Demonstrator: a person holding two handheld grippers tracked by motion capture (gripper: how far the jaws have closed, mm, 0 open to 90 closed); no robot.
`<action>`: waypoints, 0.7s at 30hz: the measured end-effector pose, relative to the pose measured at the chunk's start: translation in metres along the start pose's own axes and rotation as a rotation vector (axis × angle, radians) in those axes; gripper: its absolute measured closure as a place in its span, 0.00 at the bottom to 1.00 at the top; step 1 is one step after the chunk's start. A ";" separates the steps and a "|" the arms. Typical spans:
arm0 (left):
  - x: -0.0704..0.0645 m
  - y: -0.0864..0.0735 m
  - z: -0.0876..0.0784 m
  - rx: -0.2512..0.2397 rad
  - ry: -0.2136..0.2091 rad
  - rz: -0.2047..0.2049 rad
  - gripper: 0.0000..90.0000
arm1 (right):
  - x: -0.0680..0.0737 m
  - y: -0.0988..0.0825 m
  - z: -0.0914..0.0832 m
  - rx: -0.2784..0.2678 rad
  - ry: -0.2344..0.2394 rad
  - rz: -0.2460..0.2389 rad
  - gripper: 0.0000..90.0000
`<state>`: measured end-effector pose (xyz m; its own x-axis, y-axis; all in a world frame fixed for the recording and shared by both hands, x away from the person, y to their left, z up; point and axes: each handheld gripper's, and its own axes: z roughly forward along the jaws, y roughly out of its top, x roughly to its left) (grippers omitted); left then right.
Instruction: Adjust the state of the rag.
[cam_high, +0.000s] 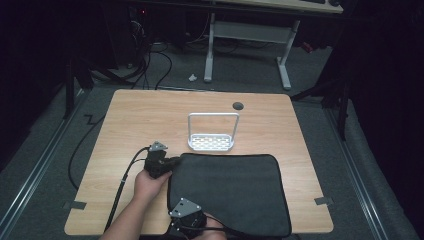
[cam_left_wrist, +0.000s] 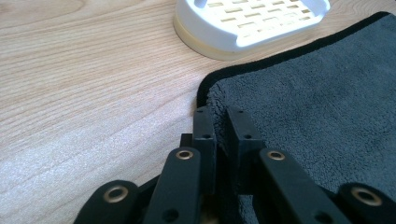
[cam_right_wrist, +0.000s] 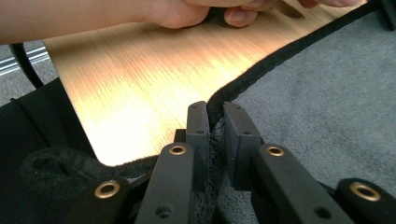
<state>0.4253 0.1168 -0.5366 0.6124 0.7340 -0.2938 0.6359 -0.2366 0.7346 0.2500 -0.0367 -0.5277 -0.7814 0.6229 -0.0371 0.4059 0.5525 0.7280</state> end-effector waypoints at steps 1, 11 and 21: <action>0.000 0.000 0.000 -0.004 0.002 0.000 0.93 | -0.001 0.001 -0.002 -0.005 0.000 0.002 0.92; 0.005 0.004 -0.010 -0.091 -0.012 -0.065 0.94 | -0.009 0.014 -0.022 -0.121 -0.013 0.012 0.92; 0.032 0.008 -0.052 -0.162 0.028 -0.108 0.93 | 0.004 0.050 -0.018 -0.192 0.030 -0.022 0.92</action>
<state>0.4257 0.1714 -0.5082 0.5300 0.7676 -0.3606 0.6119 -0.0518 0.7892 0.2586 -0.0161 -0.4791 -0.8041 0.5934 -0.0360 0.2931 0.4485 0.8444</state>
